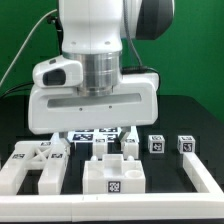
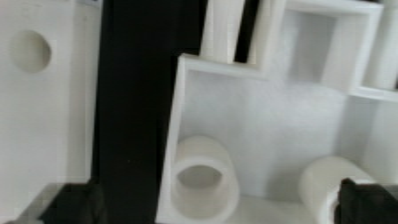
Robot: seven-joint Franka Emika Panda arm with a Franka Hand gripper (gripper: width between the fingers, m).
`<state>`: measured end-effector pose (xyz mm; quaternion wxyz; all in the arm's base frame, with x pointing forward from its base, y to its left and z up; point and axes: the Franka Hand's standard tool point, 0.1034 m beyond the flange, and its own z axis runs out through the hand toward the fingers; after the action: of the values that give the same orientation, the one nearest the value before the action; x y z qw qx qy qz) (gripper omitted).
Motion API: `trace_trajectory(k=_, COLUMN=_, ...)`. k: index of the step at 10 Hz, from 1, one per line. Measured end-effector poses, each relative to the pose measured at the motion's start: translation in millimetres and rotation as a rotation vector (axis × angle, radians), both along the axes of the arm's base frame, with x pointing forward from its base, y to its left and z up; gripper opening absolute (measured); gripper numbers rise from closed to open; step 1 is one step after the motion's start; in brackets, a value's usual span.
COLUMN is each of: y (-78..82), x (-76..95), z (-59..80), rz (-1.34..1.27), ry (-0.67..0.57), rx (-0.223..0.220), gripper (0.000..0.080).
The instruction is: Assemble chair
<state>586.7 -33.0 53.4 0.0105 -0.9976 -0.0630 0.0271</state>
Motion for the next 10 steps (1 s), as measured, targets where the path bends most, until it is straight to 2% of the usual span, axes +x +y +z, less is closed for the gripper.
trace_trajectory(k=1, y=-1.2, x=3.2, z=-4.1, rz=-0.009, ry=-0.006, rx=0.009, gripper=0.0649)
trace_trajectory(k=2, y=2.4, x=2.5, z=-14.6, rz=-0.004, ry=-0.026, rx=0.007, gripper=0.0649)
trace_trajectory(k=3, y=7.4, x=-2.6, z=-21.5, rz=0.000, ry=-0.030, rx=0.006, gripper=0.0649)
trace_trajectory(k=5, y=7.2, x=-5.9, z=-33.4, rz=0.004, ry=-0.052, rx=0.002, gripper=0.0649)
trace_trajectory(k=6, y=7.3, x=-5.7, z=-32.8, rz=0.004, ry=-0.048, rx=0.002, gripper=0.0649)
trace_trajectory(k=8, y=7.3, x=-5.8, z=-32.9, rz=0.004, ry=-0.048, rx=0.002, gripper=0.0387)
trace_trajectory(k=9, y=7.3, x=-5.8, z=-33.0, rz=0.004, ry=-0.048, rx=0.002, gripper=0.0387)
trace_trajectory(k=10, y=7.3, x=-5.9, z=-33.0, rz=0.004, ry=-0.048, rx=0.002, gripper=0.0251)
